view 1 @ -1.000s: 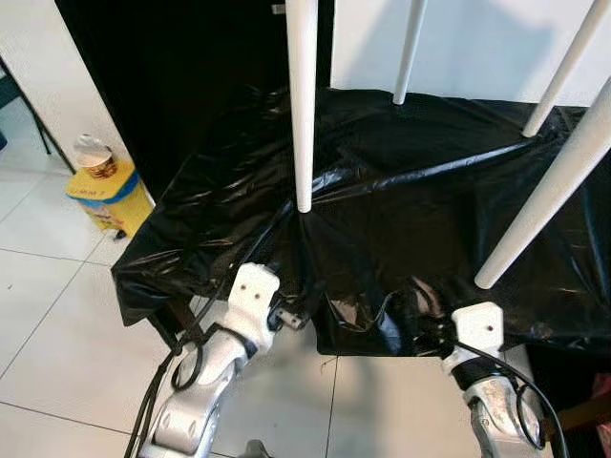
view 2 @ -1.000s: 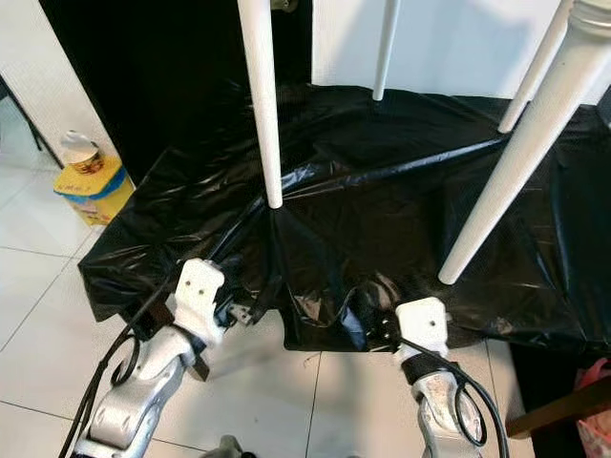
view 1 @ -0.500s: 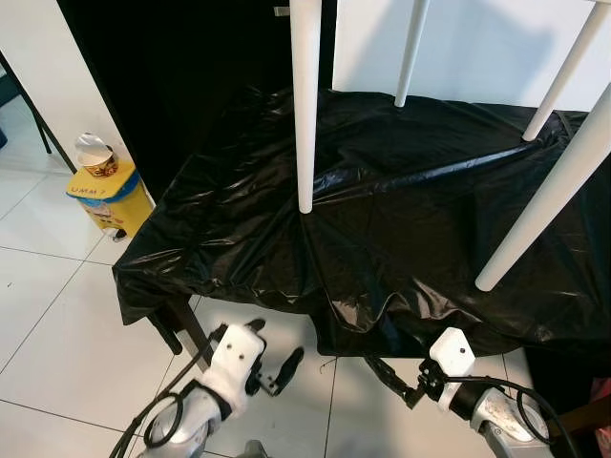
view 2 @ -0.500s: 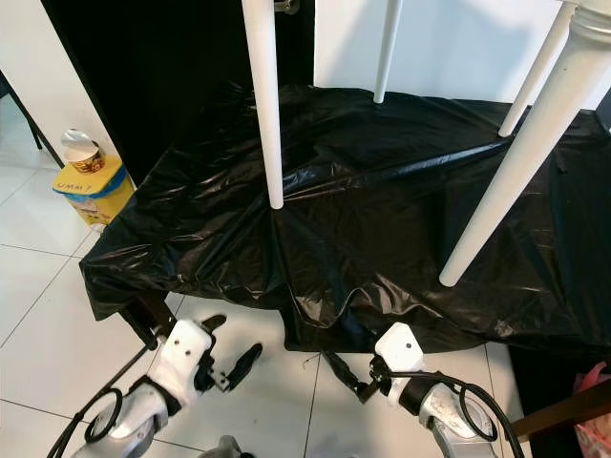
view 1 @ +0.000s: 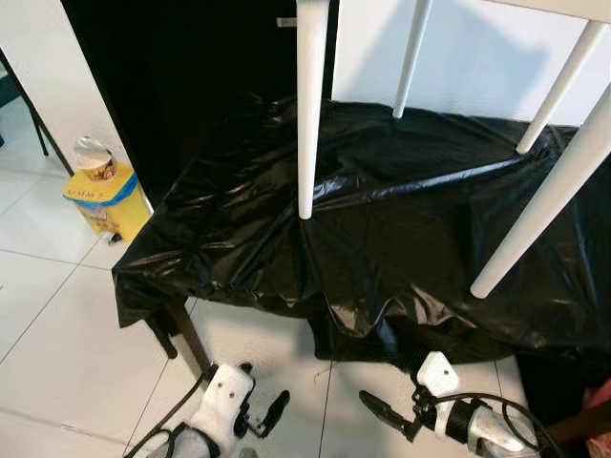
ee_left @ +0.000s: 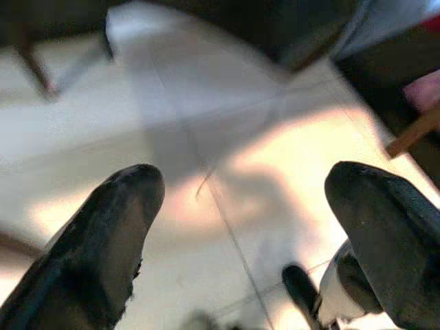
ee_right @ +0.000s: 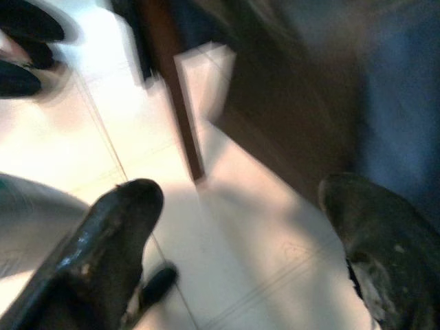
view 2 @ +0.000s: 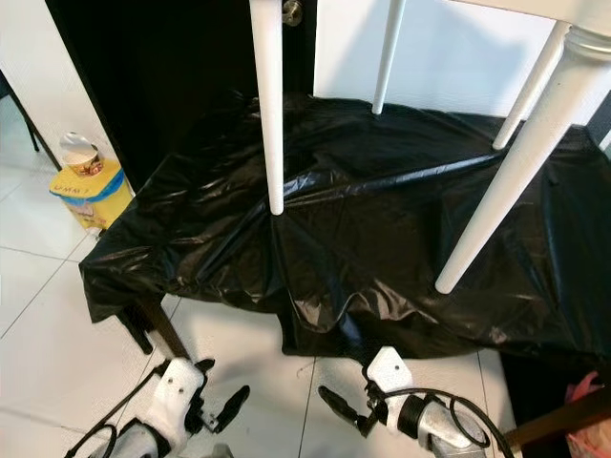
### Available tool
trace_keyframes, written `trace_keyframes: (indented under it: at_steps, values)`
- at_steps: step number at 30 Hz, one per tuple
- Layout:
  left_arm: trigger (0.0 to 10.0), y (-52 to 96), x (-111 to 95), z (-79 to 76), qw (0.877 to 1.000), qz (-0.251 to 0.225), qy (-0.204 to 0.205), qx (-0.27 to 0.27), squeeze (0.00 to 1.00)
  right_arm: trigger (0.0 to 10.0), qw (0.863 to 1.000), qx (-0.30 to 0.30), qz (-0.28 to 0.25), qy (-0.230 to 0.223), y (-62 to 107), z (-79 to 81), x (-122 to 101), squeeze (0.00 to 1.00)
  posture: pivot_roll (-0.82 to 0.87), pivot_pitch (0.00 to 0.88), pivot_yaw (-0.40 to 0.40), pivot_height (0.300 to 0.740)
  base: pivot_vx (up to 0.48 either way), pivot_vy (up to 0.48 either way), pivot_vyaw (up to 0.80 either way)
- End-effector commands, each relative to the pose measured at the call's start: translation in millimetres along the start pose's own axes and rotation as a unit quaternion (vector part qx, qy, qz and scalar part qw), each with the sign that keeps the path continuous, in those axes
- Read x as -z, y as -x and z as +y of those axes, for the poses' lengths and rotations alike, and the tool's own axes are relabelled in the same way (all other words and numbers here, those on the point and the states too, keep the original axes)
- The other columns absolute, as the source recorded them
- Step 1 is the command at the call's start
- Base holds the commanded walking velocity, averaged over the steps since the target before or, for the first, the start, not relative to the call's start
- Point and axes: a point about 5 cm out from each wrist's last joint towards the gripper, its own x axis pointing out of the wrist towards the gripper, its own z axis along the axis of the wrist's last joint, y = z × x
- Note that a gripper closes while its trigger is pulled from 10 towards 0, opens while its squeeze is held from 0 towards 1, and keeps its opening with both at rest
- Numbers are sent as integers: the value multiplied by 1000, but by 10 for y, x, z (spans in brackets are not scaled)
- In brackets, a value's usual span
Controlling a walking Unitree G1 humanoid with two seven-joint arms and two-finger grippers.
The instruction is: Building children table
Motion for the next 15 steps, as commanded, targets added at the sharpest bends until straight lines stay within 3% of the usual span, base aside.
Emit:
trace_keyframes:
  at_steps: [1, 2, 4, 7, 9, 11, 15]
  values:
    - [10000, -14, 271, -68, 996, 45, 48, 67, 0, 10000, 995, 49, 70, -56, 33, -21, 301, 0, 87, 0, -48, 740, 0, 0, 0]
    - [10000, -43, 338, -64, 995, 52, 69, 46, 0, 10000, 991, 67, 91, -70, 31, -21, 384, 0, 87, 0, -48, 740, 0, 0, 0]
    - [10000, -43, 338, -64, 995, 52, 69, 46, 0, 10000, 991, 67, 91, -70, 31, -21, 384, 0, 87, 0, -48, 740, 0, 0, 0]
    - [10000, -147, 431, -72, 991, 66, 114, 5, 0, 10000, 979, 112, 135, -106, 35, 5, 549, 0, 69, 0, -41, 740, 0, 0, 0]
    - [10000, -147, 431, -72, 991, 66, 114, 5, 0, 10000, 979, 112, 135, -106, 35, 5, 549, 0, 69, 0, -41, 740, 0, 0, 0]
    - [10000, -227, 541, -85, 983, 95, 151, -34, 0, 10000, 964, 151, 174, -136, 59, 61, 692, 0, 44, 0, -35, 740, 0, 0, 0]
    - [10000, -248, 645, -47, 973, 132, 173, -74, 0, 10000, 949, 184, 208, -150, 108, 96, 802, 0, 35, 0, -32, 740, 0, 0, 0]
